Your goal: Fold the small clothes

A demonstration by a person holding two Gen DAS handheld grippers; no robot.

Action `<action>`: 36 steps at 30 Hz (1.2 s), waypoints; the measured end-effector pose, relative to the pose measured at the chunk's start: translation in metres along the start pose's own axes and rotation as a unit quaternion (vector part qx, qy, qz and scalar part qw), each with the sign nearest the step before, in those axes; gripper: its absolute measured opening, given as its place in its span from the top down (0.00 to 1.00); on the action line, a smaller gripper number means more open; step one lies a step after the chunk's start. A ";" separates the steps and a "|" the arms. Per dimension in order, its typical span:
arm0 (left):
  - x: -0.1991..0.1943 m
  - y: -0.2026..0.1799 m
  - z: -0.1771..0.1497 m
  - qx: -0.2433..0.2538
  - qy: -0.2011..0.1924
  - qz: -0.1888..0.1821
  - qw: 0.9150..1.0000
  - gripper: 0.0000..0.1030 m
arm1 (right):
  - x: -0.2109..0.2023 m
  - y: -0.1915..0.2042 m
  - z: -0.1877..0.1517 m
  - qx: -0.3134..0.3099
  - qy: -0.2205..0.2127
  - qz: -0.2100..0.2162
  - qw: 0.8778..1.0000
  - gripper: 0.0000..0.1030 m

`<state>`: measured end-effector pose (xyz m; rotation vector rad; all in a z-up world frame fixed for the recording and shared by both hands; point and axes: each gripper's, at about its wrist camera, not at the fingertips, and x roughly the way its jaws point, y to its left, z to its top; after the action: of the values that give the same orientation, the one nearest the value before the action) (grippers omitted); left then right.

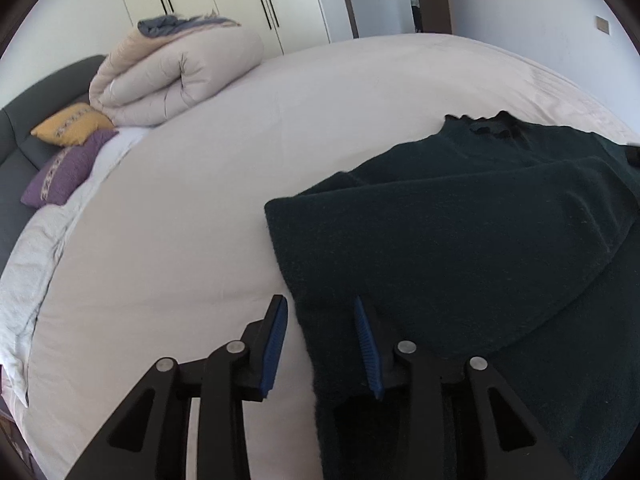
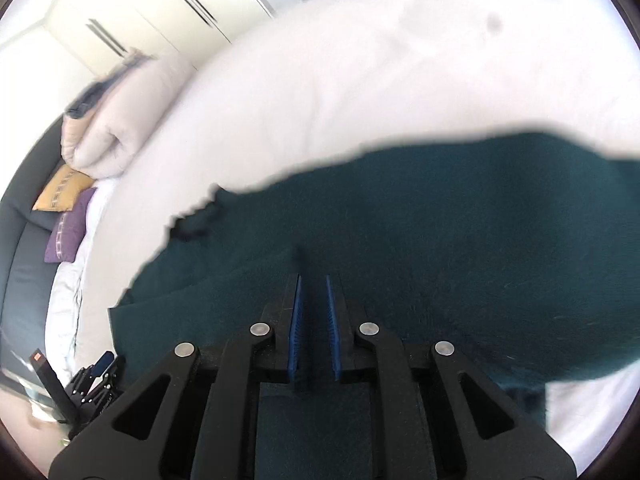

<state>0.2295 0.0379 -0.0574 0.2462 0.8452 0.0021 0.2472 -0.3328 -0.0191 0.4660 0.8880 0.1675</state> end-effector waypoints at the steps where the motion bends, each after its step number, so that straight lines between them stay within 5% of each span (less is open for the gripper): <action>1: -0.001 -0.004 -0.001 0.005 0.000 -0.001 1.000 0.64 | -0.003 0.006 -0.003 -0.005 -0.004 0.011 1.000 0.89; 3: 0.006 -0.014 -0.004 0.021 0.015 0.004 1.000 0.63 | 0.004 0.020 -0.010 -0.028 0.020 0.029 0.999 0.89; 6: 0.011 -0.015 -0.004 0.027 0.024 0.008 0.999 0.62 | 0.048 0.023 -0.030 -0.051 0.124 0.015 0.991 0.89; 8: 0.008 -0.006 -0.002 0.009 0.033 -0.003 0.999 0.60 | 0.042 0.009 -0.031 -0.018 0.099 0.039 0.994 0.89; 12: -0.006 0.007 -0.003 -0.030 0.040 -0.024 0.998 0.59 | -0.007 -0.021 -0.026 0.028 0.030 0.011 0.999 0.89; 14: -0.021 0.011 -0.004 -0.059 0.022 -0.051 0.997 0.44 | -0.047 -0.045 -0.028 0.046 -0.009 0.018 0.999 0.85; 16: -0.036 0.011 -0.006 -0.080 0.003 -0.073 0.994 0.24 | -0.092 -0.082 -0.033 0.083 -0.053 0.011 0.995 0.51; 17: -0.046 0.009 -0.007 -0.091 -0.011 -0.088 0.992 0.19 | -0.119 -0.108 -0.038 0.120 -0.082 0.011 0.989 0.25; 18: -0.050 0.008 -0.008 -0.097 -0.016 -0.096 0.991 0.19 | -0.142 -0.130 -0.043 0.148 -0.107 0.015 0.983 0.21; 24: -0.067 -0.019 -0.014 -0.127 -0.003 -0.158 0.979 0.19 | -0.252 -0.283 -0.088 0.350 -0.202 0.006 0.915 0.21; 29: -0.065 -0.041 -0.016 -0.146 0.025 -0.195 0.969 0.19 | -0.272 -0.340 -0.098 0.408 -0.225 0.032 0.884 0.30; 34: -0.069 -0.059 -0.013 -0.155 0.032 -0.220 0.962 0.19 | -0.260 -0.346 -0.074 0.390 -0.219 0.024 0.894 0.31; 36: -0.069 -0.061 -0.011 -0.156 0.035 -0.224 0.961 0.19 | -0.252 -0.351 -0.063 0.395 -0.219 0.023 0.892 0.39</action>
<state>0.1695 -0.0259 -0.0271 -0.2472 0.9420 -0.2799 0.0227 -0.7069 -0.0355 1.2341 0.4638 -0.2712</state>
